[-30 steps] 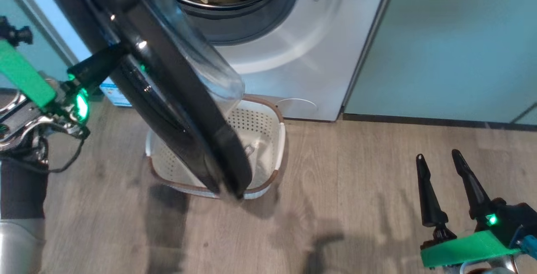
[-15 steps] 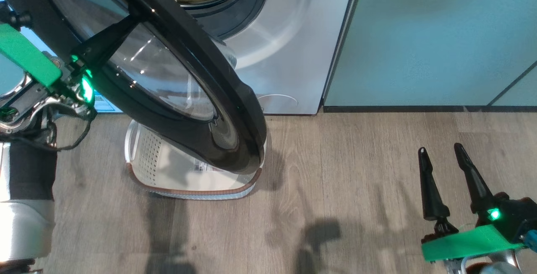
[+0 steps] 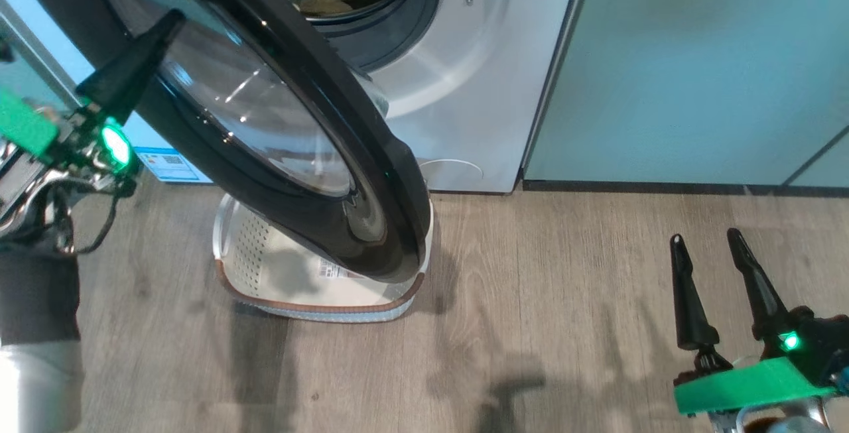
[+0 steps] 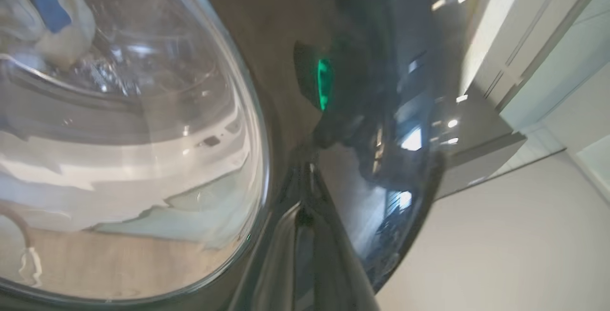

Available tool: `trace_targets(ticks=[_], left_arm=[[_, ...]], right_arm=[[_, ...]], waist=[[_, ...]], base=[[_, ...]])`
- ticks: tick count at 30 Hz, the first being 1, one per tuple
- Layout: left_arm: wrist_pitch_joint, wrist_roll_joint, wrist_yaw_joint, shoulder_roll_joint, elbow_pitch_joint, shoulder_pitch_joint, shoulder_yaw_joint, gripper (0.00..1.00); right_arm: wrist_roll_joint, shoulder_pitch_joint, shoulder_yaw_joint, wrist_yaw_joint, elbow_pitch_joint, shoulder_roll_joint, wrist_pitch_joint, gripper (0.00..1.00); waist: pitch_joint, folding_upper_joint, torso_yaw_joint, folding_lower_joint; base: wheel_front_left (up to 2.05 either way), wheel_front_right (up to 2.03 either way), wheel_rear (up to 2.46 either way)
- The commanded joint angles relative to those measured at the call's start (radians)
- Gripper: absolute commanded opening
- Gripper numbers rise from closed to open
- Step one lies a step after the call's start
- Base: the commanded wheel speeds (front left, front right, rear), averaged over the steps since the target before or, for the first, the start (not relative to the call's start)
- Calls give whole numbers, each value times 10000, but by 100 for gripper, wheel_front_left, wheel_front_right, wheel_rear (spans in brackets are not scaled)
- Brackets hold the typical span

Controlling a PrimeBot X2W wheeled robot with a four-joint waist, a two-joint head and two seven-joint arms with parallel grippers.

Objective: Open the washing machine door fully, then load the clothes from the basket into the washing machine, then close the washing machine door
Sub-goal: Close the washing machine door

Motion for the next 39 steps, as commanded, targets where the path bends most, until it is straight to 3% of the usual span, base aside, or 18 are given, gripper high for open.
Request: trace_targets(ticks=[1, 3, 5, 10, 15, 26, 32, 39], left_arm=[[-177, -20, -87, 346, -533, -92, 506, 0], [-383, -76, -87, 194, -945, 205, 759, 43], [-588, -97, -87, 24, -1372, 536, 1003, 100], [-1175, 139, -87, -391, -2365, 1189, 1451, 100], [-2319, 1294, -88, -504, -3080, 1547, 1637, 100], [-6589, 6909, -76, 10, -3744, 3334, 589, 100], [-8100, 10016, 711, -236, -3740, 4516, -46, 100], [-8796, 12131, 1586, -502, -3774, 5882, -738, 100]], right_arm=[[-76, -103, 148, 39, -353, -9, -95, 100], [-86, -74, 105, 39, -358, -9, -95, 100], [-103, -32, 35, 39, -371, -9, -95, 100], [-181, 36, -114, 39, -439, -9, -95, 100], [-250, -19, -136, 39, -480, -9, -95, 100], [-346, -78, -227, 39, -512, -9, -95, 100], [-399, 36, -168, 39, -495, -9, -95, 100], [-420, 245, 17, 39, -381, -9, -95, 100]], waist=[[-54, 0, 40, 0], [-108, 0, 84, 0], [-160, 0, 142, 0], [-200, 0, 316, 0], [-176, 0, 437, 0], [-260, 0, 574, 0], [-392, 0, 603, 0], [-579, 0, 633, 0]], base=[[0, 0, 0], [0, 0, 0], [0, 0, 0], [0, 0, 0], [0, 0, 0], [0, 0, 0], [0, 0, 0], [0, 0, 0]])
